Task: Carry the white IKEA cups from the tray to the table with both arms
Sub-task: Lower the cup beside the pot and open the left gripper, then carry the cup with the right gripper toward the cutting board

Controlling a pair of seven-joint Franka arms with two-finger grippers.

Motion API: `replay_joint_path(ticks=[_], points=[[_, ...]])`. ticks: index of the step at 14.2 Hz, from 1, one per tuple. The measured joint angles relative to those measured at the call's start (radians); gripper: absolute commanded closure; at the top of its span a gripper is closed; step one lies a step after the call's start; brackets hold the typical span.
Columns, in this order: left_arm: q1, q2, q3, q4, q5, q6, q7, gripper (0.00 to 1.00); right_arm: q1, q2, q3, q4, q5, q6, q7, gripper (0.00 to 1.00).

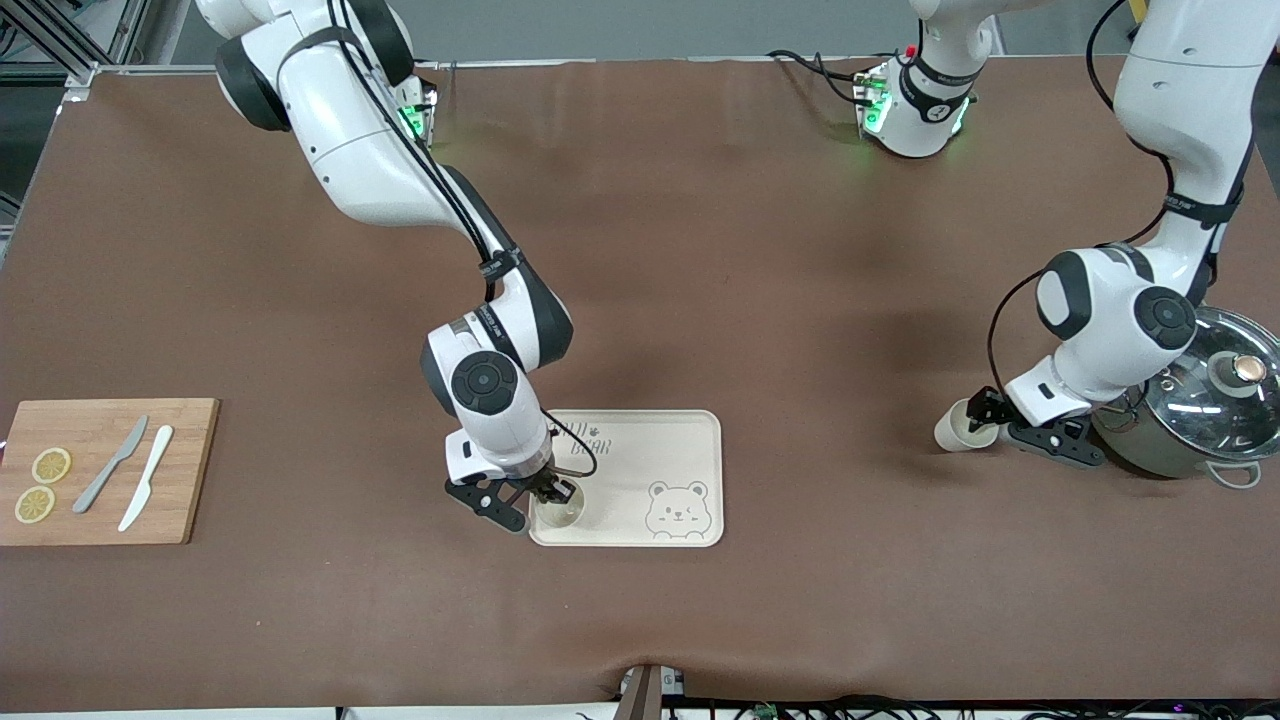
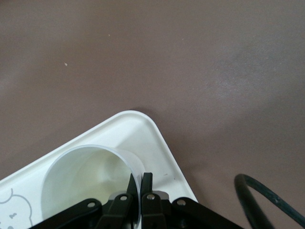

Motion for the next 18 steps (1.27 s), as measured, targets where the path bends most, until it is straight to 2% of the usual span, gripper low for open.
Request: replay_joint_path(ticks=[4, 7, 10, 12, 16, 18], points=[[-0.002, -0.093, -0.005, 0.095, 0.0, -0.259, -0.015, 0.0, -0.003, -0.025, -0.001, 0.015, 0.0, -0.017, 0.0, 1.0], [-0.018, -0.112, -0.009, 0.262, 0.0, -0.452, -0.059, 0.0, -0.024, -0.1, -0.001, 0.026, 0.0, -0.148, -0.021, 1.0], [-0.066, -0.087, -0.011, 0.424, 0.0, -0.547, -0.155, 0.0, -0.063, -0.219, -0.001, 0.014, 0.016, -0.308, -0.134, 1.0], [-0.094, -0.048, -0.011, 0.48, 0.007, -0.557, -0.238, 0.0, -0.115, -0.326, -0.001, -0.063, 0.042, -0.345, -0.25, 1.0], [-0.123, 0.061, -0.009, 0.572, 0.02, -0.557, -0.351, 0.0, -0.23, -0.591, -0.002, -0.345, 0.049, -0.365, -0.49, 1.0], [-0.162, 0.103, -0.01, 0.61, 0.084, -0.557, -0.451, 0.0, -0.278, -0.7, -0.002, -0.466, 0.05, -0.381, -0.589, 1.0]])
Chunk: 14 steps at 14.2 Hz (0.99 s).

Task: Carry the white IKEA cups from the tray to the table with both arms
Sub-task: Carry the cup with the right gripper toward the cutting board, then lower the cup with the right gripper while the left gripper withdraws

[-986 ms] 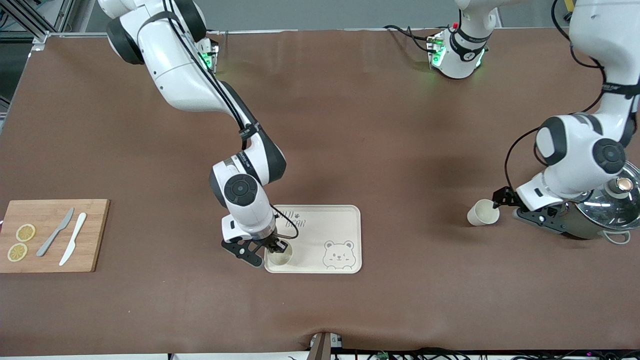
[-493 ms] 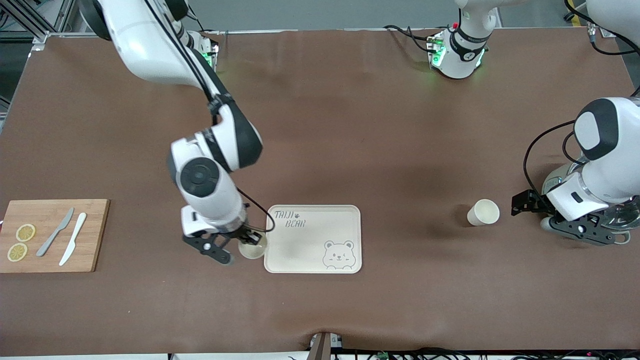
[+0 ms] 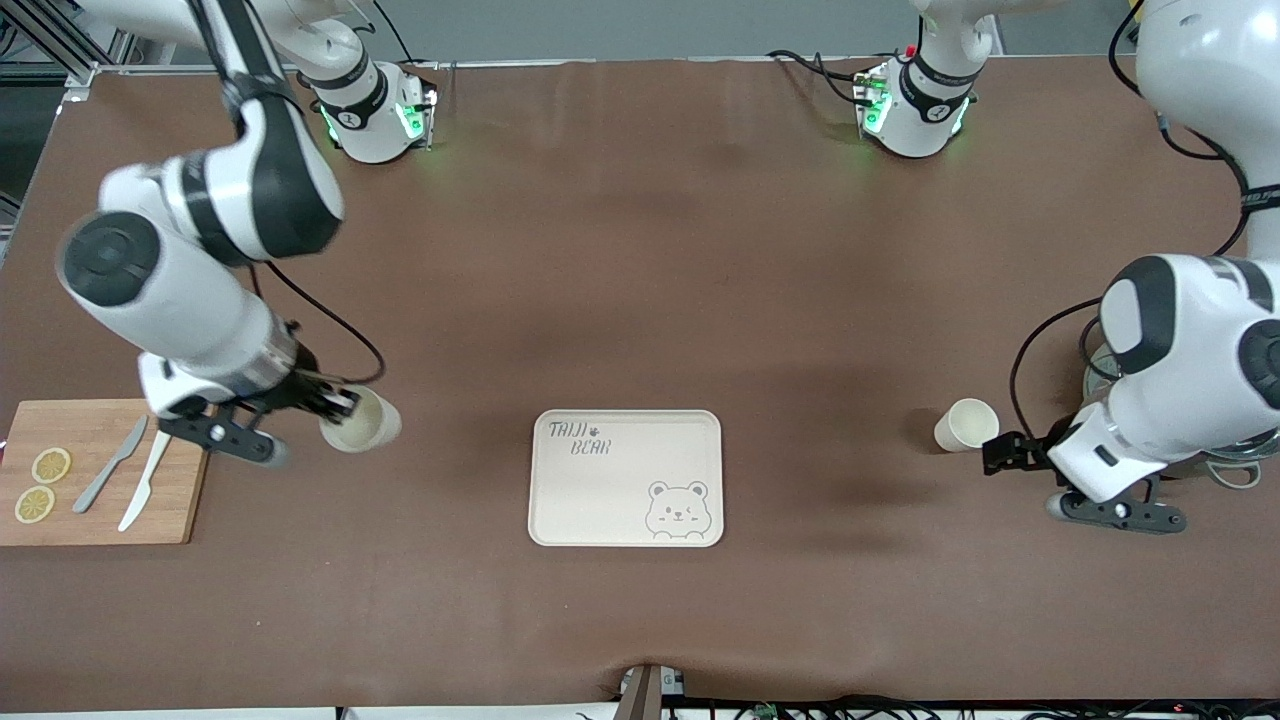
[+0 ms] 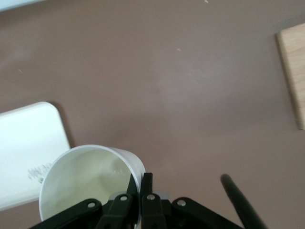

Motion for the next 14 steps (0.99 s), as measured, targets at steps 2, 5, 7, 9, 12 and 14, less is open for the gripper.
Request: replay_joint_path(ticks=[2, 5, 7, 9, 12, 14], points=[[-0.063, 0.021, 0.0, 0.027, 0.039, 0.0, -0.12, 0.0, -0.043, -0.07, 0.0, -0.084, 0.0, -0.002, -0.096, 1.0], [-0.138, 0.022, 0.0, 0.049, 0.047, -0.02, -0.248, 0.0, -0.133, -0.114, -0.001, -0.148, 0.011, 0.004, -0.275, 1.0], [-0.17, 0.022, 0.0, 0.057, 0.047, -0.034, -0.334, 0.0, -0.209, -0.114, -0.002, -0.16, 0.07, 0.007, -0.399, 1.0], [-0.199, 0.02, -0.003, 0.064, 0.047, -0.05, -0.391, 0.0, -0.29, -0.114, -0.004, -0.185, 0.115, 0.025, -0.534, 1.0], [-0.195, -0.011, -0.007, 0.08, 0.046, -0.129, -0.376, 0.0, -0.33, -0.113, -0.003, -0.274, 0.126, 0.159, -0.598, 1.0], [-0.15, -0.071, -0.004, 0.094, 0.024, -0.201, -0.234, 0.0, -0.322, -0.105, 0.011, -0.356, 0.127, 0.313, -0.598, 1.0]])
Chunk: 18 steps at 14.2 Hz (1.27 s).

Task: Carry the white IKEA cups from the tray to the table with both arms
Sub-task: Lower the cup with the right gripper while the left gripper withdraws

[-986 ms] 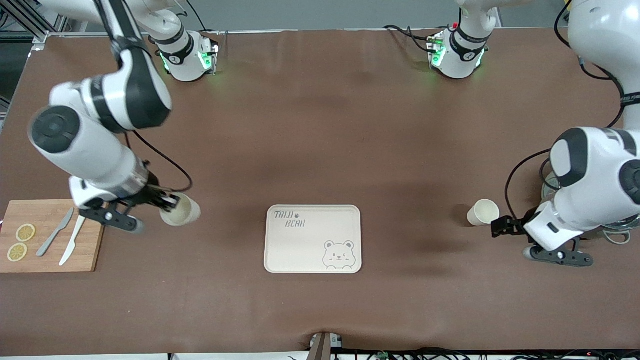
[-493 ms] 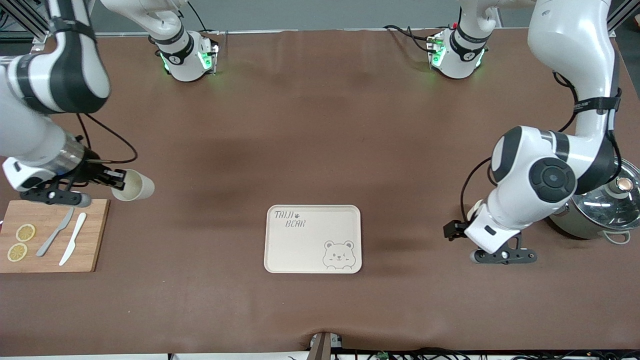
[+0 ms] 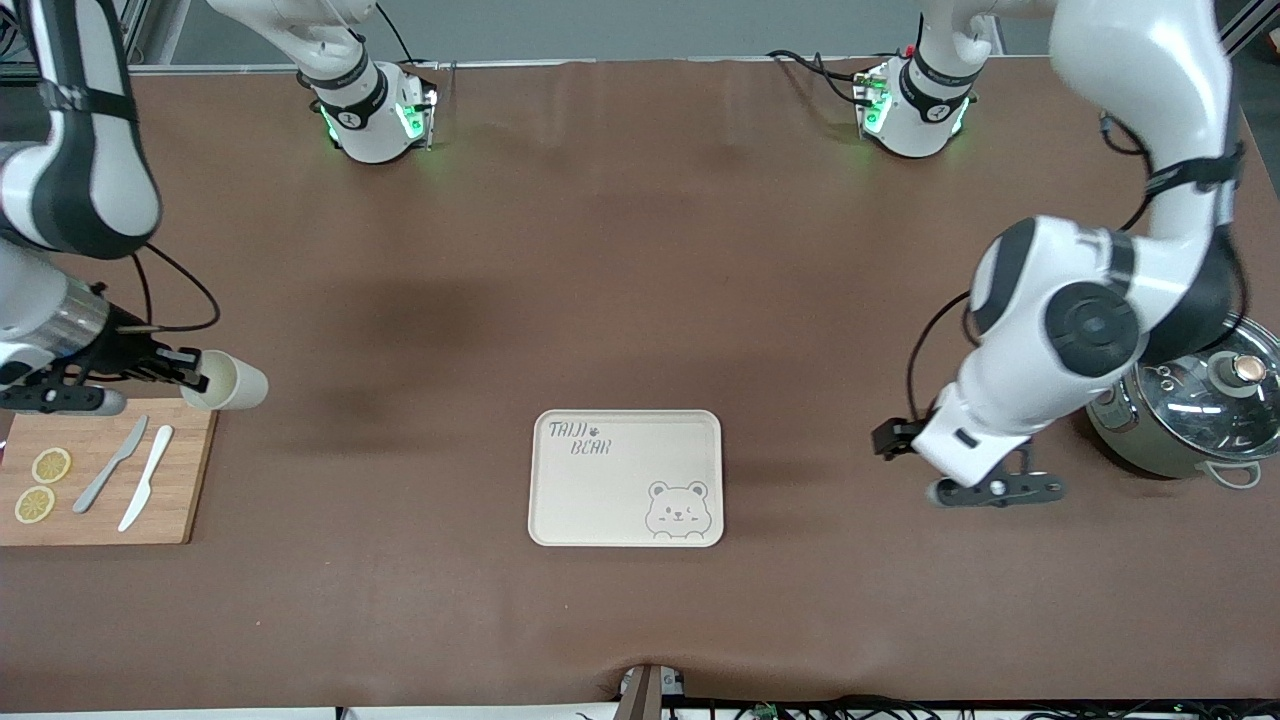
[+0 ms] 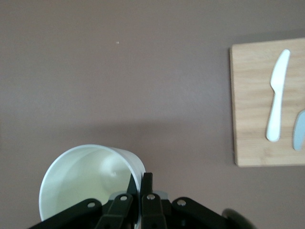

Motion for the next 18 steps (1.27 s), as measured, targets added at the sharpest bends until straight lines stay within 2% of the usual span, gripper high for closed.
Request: replay_joint_path(ticks=[3, 6, 9, 11, 14, 18], points=[[0.063, -0.114, 0.017, 0.004, -0.033, -0.118, 0.186, 0.0, 0.028, 0.034, 0.011, -0.05, 0.027, 0.126, 0.003, 1.0], [0.055, -0.206, 0.028, -0.01, -0.035, -0.199, 0.221, 0.0, 0.042, 0.085, 0.011, -0.051, 0.044, 0.2, 0.003, 1.0], [0.023, -0.238, 0.043, -0.053, -0.037, -0.207, 0.229, 0.0, 0.051, 0.139, 0.011, -0.059, 0.047, 0.287, 0.003, 1.0], [0.0, -0.263, 0.089, -0.087, -0.071, -0.207, 0.275, 0.0, 0.058, 0.173, 0.011, -0.071, 0.047, 0.343, 0.003, 1.0], [-0.075, -0.325, 0.216, -0.145, -0.112, -0.208, 0.324, 0.0, 0.067, 0.22, 0.012, -0.076, 0.054, 0.425, 0.004, 1.0], [-0.085, -0.342, 0.229, -0.173, -0.124, -0.208, 0.326, 0.0, 0.09, 0.285, 0.014, -0.076, 0.08, 0.52, 0.005, 1.0]])
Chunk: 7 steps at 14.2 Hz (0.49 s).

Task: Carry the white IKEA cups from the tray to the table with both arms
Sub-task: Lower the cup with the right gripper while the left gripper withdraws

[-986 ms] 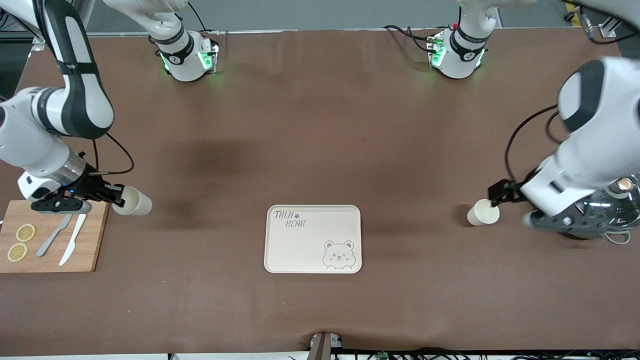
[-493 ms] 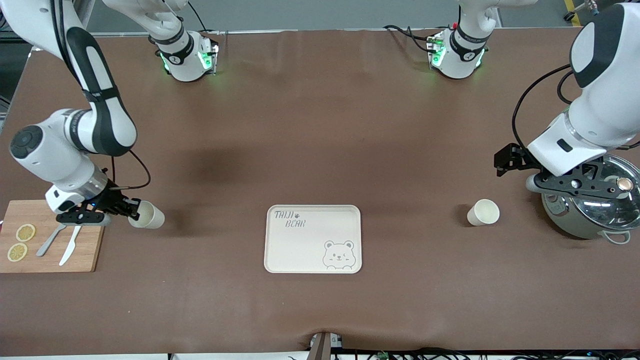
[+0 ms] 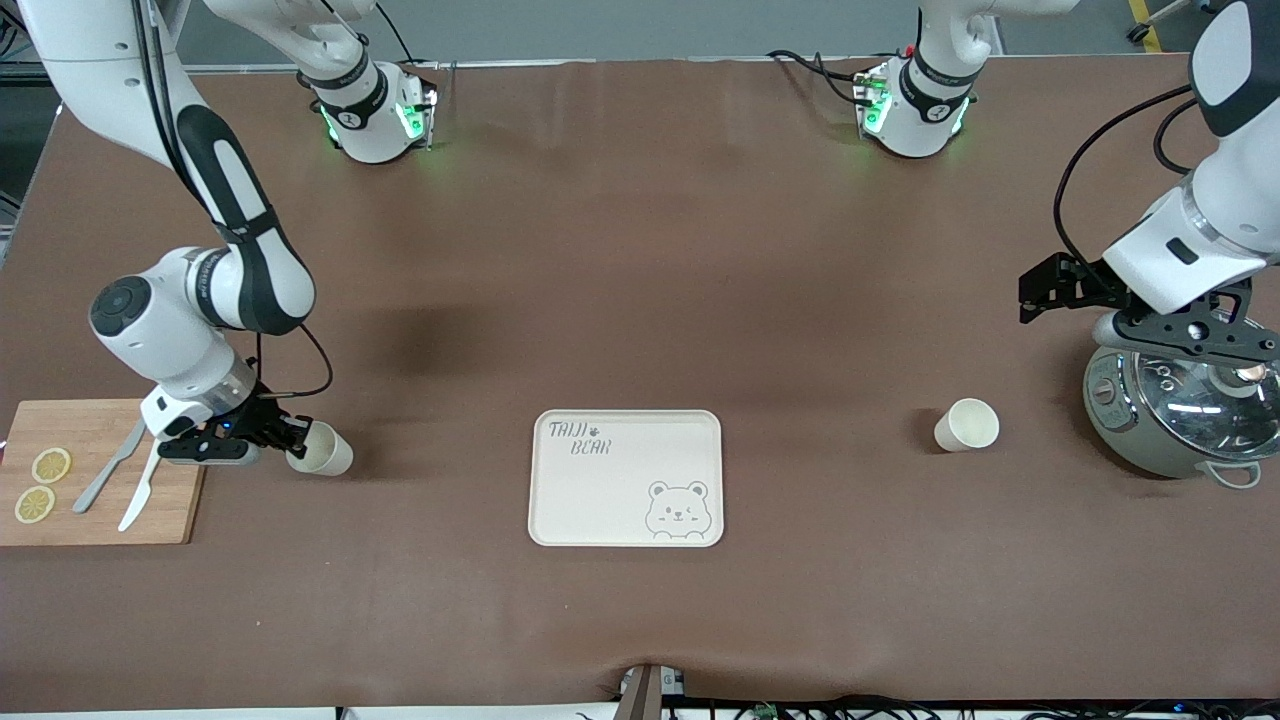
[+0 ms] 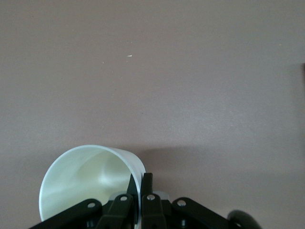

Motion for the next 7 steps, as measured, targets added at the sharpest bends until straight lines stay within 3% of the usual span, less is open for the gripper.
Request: replay_joint_path(ticks=[7], points=[[0.032, 0.002, -0.041, -0.012, 0.0, 0.001, 0.0, 0.0, 0.005, 0.04, 0.0, 0.0, 0.001, 0.052, 0.0, 1.0]])
